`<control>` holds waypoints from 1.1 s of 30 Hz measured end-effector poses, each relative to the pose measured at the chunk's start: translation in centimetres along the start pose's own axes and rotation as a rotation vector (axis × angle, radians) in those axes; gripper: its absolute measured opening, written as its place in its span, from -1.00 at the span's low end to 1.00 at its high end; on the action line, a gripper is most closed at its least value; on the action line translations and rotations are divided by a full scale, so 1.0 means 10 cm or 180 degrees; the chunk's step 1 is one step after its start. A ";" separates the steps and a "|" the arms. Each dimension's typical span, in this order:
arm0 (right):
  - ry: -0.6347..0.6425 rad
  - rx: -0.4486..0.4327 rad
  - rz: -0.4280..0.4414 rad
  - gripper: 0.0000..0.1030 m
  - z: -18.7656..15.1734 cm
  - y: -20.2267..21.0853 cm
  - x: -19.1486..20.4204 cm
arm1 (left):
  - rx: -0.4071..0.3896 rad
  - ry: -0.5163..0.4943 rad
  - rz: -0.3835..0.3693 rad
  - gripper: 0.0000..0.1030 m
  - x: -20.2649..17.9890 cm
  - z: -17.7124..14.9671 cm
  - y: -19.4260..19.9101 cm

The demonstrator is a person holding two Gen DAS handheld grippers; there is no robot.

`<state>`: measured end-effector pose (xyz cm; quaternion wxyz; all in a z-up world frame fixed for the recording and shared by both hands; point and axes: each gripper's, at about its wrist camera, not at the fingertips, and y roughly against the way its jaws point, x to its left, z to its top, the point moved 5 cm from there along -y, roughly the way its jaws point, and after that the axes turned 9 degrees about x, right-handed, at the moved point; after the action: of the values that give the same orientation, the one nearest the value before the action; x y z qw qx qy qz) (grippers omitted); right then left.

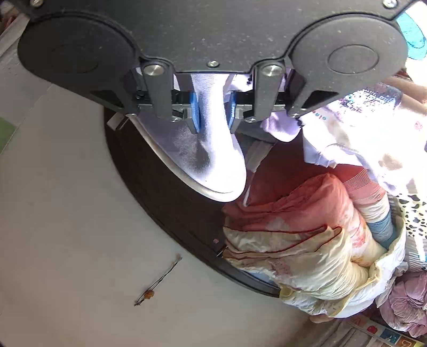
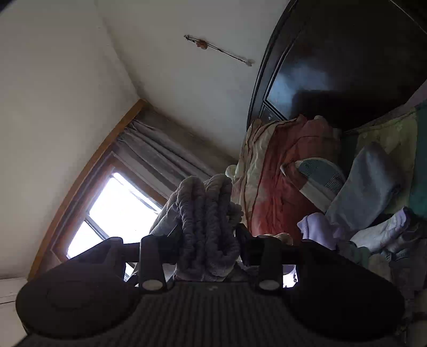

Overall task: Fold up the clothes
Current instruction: 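Carry the folded sweatpants with both grippers toward the clothes stack by the headboard, then lower the sweatpants onto the clothes stack and open both grippers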

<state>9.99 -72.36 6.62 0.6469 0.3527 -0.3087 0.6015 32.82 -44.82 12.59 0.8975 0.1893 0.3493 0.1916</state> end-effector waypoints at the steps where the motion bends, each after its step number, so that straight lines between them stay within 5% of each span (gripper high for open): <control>1: -0.0073 0.0191 -0.0326 0.02 -0.05 -0.14 -0.25 | 0.0150 -0.0092 0.0341 -0.27 0.12 -0.14 -0.18; 3: -0.0083 0.0254 -0.0628 0.01 -0.17 -0.18 -0.53 | 0.0110 -0.0363 0.0468 -0.26 0.17 -0.41 -0.20; 7: 0.0734 -0.0072 -0.0776 0.17 -0.24 0.11 -0.38 | -0.0236 -0.0746 0.0647 -0.25 0.13 -0.63 -0.06; 10: 0.1366 -0.0276 -0.0841 0.17 -0.27 0.25 -0.13 | -0.0456 -0.0914 0.0731 -0.25 0.03 -0.64 0.01; 15: 0.1999 -0.0123 -0.0856 0.13 -0.32 -0.02 0.16 | -0.0530 -0.0889 0.0736 -0.22 -0.07 -0.74 0.10; 21: 0.1780 0.0438 -0.1398 0.14 -0.29 -0.38 -0.20 | -0.0509 -0.0583 0.0599 -0.13 -0.03 -1.09 0.45; 25: 0.1468 0.0169 -0.1095 0.15 -0.27 0.00 -0.05 | -0.0481 -0.0470 0.0566 0.31 -0.08 -1.33 0.70; 28: 0.1324 0.0066 -0.0932 0.41 -0.37 0.31 0.12 | -0.0472 -0.0221 0.0448 0.60 -0.12 -1.51 0.87; 33: 0.1082 0.0291 -0.0799 0.90 -0.84 0.68 0.32 | -0.0349 -0.0027 0.0546 0.93 -0.23 -1.91 1.05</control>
<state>3.33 -63.43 5.14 0.7428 0.3109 -0.1211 0.5804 15.67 -32.99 5.84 0.8882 0.1699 0.3170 0.2858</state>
